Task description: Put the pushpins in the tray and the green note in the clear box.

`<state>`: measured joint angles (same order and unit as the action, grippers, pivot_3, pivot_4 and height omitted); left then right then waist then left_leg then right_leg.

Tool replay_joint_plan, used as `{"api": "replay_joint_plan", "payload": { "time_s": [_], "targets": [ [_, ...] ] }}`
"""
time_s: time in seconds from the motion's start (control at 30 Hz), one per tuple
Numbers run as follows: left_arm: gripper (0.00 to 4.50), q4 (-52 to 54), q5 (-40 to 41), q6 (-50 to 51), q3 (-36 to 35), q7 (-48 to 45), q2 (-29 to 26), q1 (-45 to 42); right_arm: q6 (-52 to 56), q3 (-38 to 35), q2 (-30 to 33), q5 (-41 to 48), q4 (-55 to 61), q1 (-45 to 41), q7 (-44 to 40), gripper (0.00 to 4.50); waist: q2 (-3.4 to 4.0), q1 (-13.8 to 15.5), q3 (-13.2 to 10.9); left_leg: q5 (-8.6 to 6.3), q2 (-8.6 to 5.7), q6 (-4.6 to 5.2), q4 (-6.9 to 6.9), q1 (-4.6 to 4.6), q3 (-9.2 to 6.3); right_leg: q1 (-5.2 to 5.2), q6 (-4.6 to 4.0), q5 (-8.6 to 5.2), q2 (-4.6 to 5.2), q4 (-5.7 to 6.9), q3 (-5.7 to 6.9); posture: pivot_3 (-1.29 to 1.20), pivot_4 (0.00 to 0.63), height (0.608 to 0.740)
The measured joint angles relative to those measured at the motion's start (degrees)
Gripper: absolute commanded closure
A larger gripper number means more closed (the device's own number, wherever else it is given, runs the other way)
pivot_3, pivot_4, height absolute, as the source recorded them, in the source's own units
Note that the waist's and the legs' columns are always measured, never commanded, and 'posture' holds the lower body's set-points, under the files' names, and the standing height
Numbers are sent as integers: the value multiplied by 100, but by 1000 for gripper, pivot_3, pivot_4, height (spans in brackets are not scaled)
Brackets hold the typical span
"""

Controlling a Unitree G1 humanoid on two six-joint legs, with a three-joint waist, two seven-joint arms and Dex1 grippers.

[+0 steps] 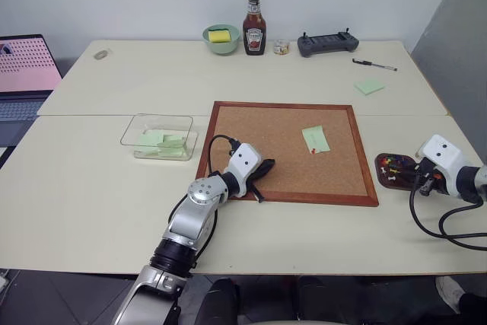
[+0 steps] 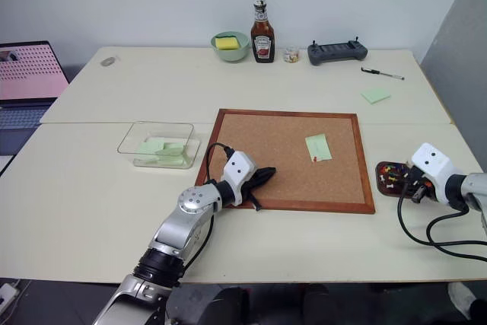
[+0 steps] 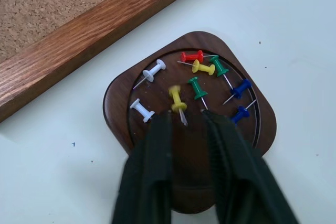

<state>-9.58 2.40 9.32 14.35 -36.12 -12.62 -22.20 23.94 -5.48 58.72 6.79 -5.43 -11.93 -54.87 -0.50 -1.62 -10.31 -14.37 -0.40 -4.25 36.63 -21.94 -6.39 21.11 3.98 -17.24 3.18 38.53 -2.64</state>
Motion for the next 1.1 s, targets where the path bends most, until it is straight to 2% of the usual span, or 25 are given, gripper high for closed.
{"api": "replay_joint_plan", "payload": {
  "time_s": [0.13,0.33,0.43,0.57,0.73,0.93,1.1],
  "targets": [
    [4500,-2,-10,-6,0,-6,-4,0,7,-23,-2,57,-49,-20,-16,1951,1,-1,0,0,0,0,0,1,0,0,0,0,0,0,0,0,150,740],
    [4500,-29,-24,-64,-4,-61,-43,-6,370,-140,-299,584,416,-376,-39,1951,5,-3,3,0,2,0,0,2,-1,-1,0,0,-1,2,1,0,150,740],
    [4500,-41,-28,-94,-9,-70,-44,-3,617,-73,-864,837,771,-717,49,1951,2,-5,2,0,5,0,0,4,-3,-4,0,0,-3,1,3,0,150,740],
    [4500,-41,-31,-97,0,-65,-10,-14,635,463,-1779,904,877,-1003,311,1951,1,-1,2,0,0,0,0,-2,-4,2,0,0,0,2,4,0,150,740],
    [4500,-9,-31,-96,1,-67,-33,2,331,949,-2497,649,473,-1468,629,1951,-1,-5,2,0,1,0,-1,-2,-5,5,-1,1,-1,2,4,0,150,740],
    [4500,6,-31,-94,1,-65,-40,13,-226,1180,-2758,300,-356,-1727,751,1951,-1,-8,2,0,1,0,-1,-1,-5,6,-1,1,-1,3,4,0,150,740],
    [4500,18,-32,-94,0,-59,-53,23,-551,1229,-2772,103,-837,-1818,751,2821,0,-19,2,0,1,0,-1,0,-4,7,-1,1,-1,6,3,0,150,740]
  ]
}}
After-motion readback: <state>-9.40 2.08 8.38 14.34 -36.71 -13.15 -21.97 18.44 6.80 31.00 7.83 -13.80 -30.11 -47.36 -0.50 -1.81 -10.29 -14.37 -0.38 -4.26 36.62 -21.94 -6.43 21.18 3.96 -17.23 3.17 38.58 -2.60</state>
